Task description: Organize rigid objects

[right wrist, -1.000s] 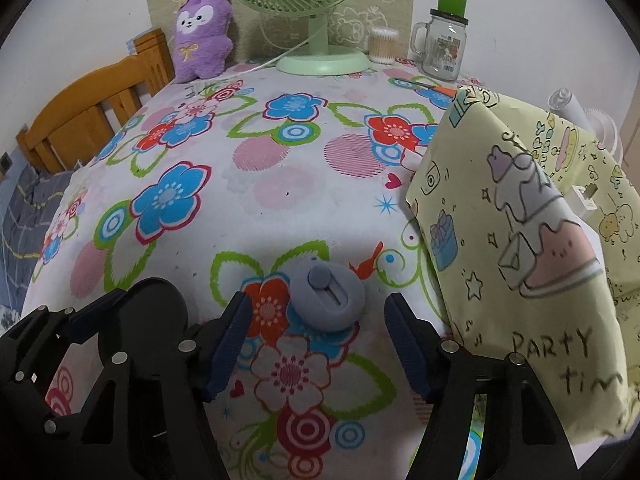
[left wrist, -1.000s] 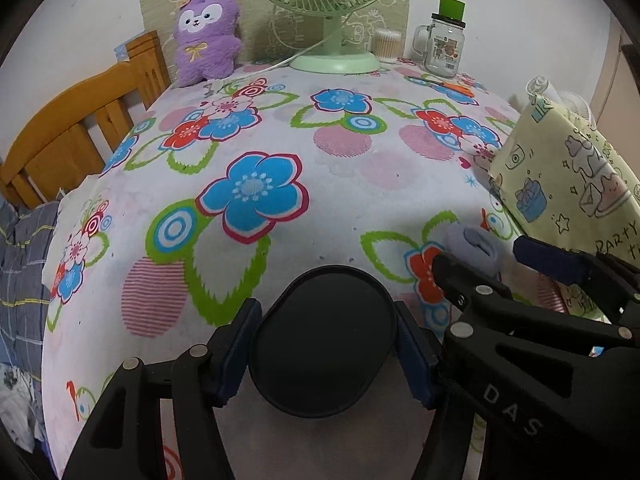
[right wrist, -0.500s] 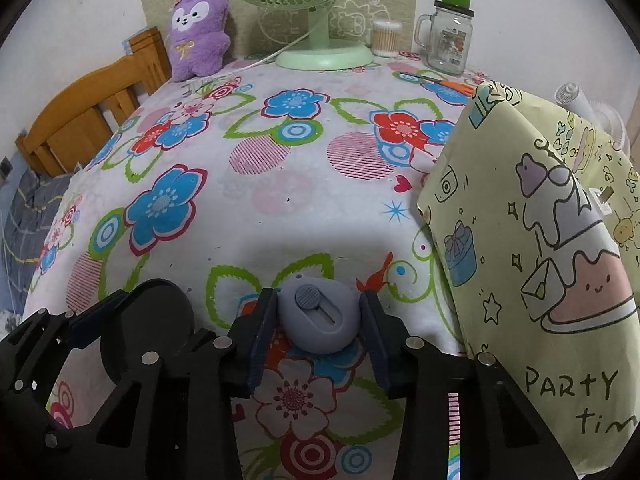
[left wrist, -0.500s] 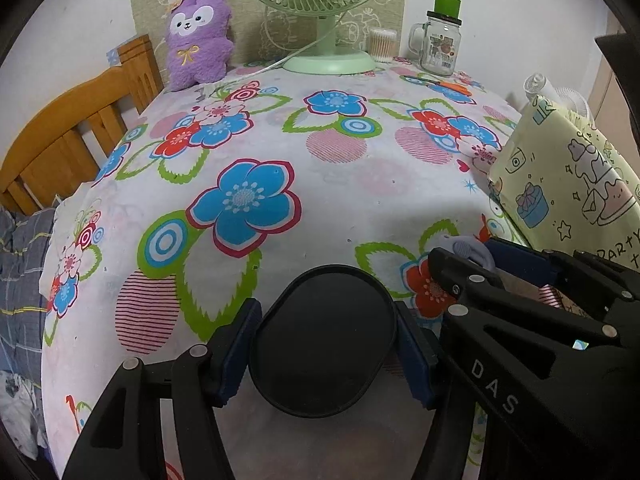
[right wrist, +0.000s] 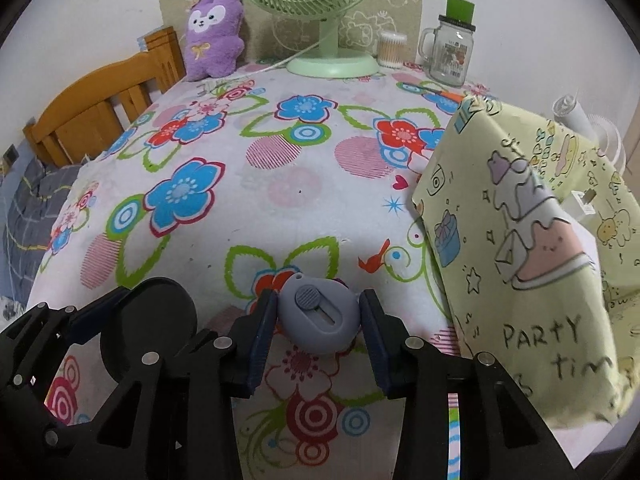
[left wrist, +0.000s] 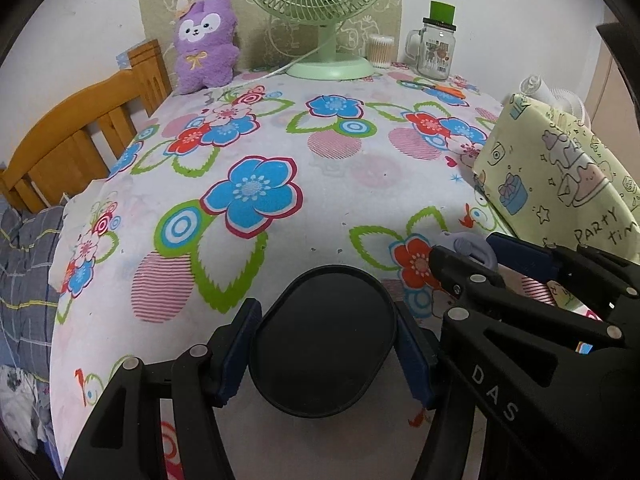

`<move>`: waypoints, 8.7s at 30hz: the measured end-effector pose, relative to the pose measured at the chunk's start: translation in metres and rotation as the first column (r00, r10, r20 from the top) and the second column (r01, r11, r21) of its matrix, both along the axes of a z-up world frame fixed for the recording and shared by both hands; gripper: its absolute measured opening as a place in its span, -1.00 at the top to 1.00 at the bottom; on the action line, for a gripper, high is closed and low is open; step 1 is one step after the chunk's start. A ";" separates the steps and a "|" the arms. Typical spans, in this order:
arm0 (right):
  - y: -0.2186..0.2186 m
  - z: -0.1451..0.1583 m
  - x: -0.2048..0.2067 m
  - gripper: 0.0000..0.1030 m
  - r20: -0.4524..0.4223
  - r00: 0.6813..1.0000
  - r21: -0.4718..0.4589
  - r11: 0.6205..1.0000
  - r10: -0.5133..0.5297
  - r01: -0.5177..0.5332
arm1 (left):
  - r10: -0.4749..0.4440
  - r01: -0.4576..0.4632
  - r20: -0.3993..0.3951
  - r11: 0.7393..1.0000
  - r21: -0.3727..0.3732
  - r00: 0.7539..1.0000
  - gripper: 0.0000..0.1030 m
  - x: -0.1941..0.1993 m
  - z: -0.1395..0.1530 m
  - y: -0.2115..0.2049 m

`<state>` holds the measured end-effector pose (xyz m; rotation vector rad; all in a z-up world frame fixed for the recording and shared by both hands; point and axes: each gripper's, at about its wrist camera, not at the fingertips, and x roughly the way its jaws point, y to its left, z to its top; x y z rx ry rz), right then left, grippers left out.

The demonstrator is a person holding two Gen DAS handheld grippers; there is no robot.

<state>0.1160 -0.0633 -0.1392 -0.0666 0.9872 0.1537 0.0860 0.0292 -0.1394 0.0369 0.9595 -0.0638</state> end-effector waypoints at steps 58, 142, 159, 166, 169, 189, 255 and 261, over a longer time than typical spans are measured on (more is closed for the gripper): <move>-0.054 0.113 -0.079 0.12 0.192 0.981 0.022 0.999 0.029 -0.034 | -0.005 -0.004 0.194 0.999 0.049 0.981 -0.30 -0.071 0.103 -0.058; -0.227 0.067 0.029 0.11 0.028 0.960 0.061 0.959 -0.277 0.275 | -0.308 0.304 0.040 0.948 0.094 0.950 -0.30 0.061 0.066 -0.226; -0.231 0.057 0.045 -0.05 -0.040 0.952 0.087 0.948 -0.303 0.305 | -0.356 0.356 -0.008 0.933 0.055 0.934 -0.30 0.074 0.061 -0.232; -0.234 0.061 0.040 -0.06 -0.055 0.950 0.094 0.946 -0.307 0.311 | -0.376 0.377 -0.059 0.926 0.017 0.925 -0.31 0.080 0.056 -0.235; -0.235 0.063 0.035 -0.06 -0.046 0.948 0.094 0.944 -0.314 0.317 | -0.382 0.384 -0.069 0.923 0.019 0.922 -0.31 0.080 0.054 -0.237; -0.233 0.085 0.000 -0.45 0.012 0.936 0.134 0.929 -0.351 0.346 | -0.403 0.402 0.000 0.913 0.070 0.915 -0.85 0.051 0.077 -0.228; -0.112 0.144 -0.112 -0.76 0.264 0.961 0.113 0.992 -0.083 0.054 | 0.018 -0.024 0.239 0.999 0.023 0.971 -1.00 -0.093 0.133 -0.047; -0.115 0.149 -0.118 -0.81 0.286 0.955 0.112 0.992 -0.083 0.053 | 0.038 -0.043 0.256 0.999 0.016 0.966 -0.99 -0.101 0.137 -0.043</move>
